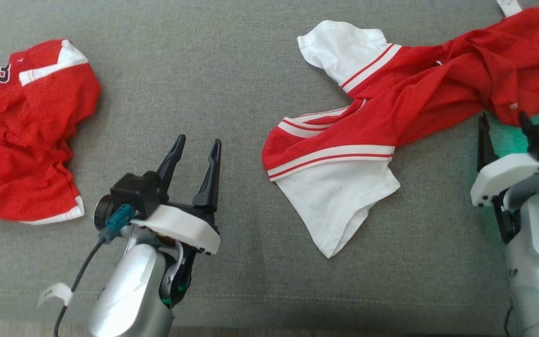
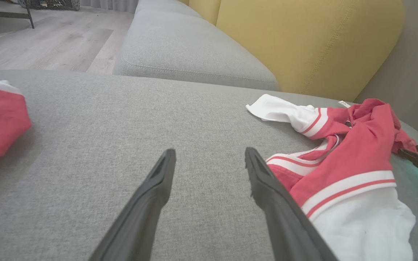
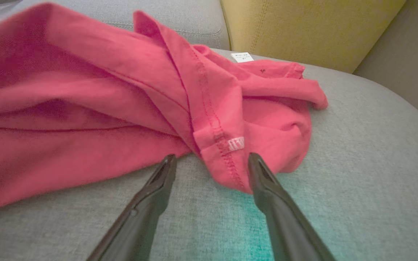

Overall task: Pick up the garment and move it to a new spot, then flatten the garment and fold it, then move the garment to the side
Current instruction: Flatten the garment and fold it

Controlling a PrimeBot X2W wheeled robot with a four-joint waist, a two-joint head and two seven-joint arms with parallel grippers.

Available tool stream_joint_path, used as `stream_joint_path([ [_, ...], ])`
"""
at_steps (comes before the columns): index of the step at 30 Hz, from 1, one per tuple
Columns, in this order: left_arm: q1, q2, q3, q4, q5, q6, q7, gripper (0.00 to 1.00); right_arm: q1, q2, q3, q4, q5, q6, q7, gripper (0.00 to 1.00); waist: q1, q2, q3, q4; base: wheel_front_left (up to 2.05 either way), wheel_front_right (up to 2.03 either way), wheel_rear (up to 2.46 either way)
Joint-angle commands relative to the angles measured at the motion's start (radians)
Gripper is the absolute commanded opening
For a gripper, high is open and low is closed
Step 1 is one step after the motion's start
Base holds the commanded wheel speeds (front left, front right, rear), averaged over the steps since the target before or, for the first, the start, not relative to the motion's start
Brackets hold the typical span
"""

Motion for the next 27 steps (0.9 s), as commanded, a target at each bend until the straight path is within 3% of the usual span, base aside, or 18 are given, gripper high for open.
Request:
stream_joint_path([
  [1, -0.030, 0.004, 0.036, -0.035, 0.011, 0.000, -0.012, 1.00, -0.035, -0.012, 0.014, -0.017, -0.009, 0.008, -0.015, 1.00, 0.0000, 0.0000, 0.005, 0.001, 0.00, 0.00, 0.00],
  [15, -0.040, 0.004, 0.013, -0.034, -0.005, 0.012, -0.012, 1.00, -0.089, -0.013, -0.040, 0.062, -0.055, 0.008, -0.059, 1.00, 0.0000, 0.0000, 0.025, 0.000, 0.00, 0.00, 0.00],
  [16, -0.040, 0.004, 0.012, -0.033, -0.005, 0.012, -0.012, 1.00, -0.092, -0.014, -0.044, 0.067, -0.057, 0.008, -0.061, 0.64, 0.0000, 0.0000, 0.025, -0.001, 0.00, 0.00, 0.00],
  [19, -0.042, 0.004, 0.010, -0.030, -0.007, 0.012, -0.012, 1.00, -0.099, -0.013, -0.055, 0.077, -0.065, 0.008, -0.068, 0.11, 0.0000, 0.0000, 0.023, -0.002, 0.00, 0.00, 0.00],
  [20, -0.042, 0.004, 0.010, -0.029, -0.008, 0.013, -0.012, 1.00, -0.101, -0.012, -0.058, 0.079, -0.068, 0.008, -0.071, 0.00, 0.0000, 0.0000, 0.023, -0.002, 0.00, 0.00, 0.00],
  [27, -0.043, 0.004, 0.007, -0.022, -0.013, 0.013, -0.012, 1.00, -0.110, -0.012, -0.078, 0.086, -0.086, 0.008, -0.090, 0.00, 0.0000, 0.0000, 0.016, -0.002, 0.00, 0.00, 0.00],
])
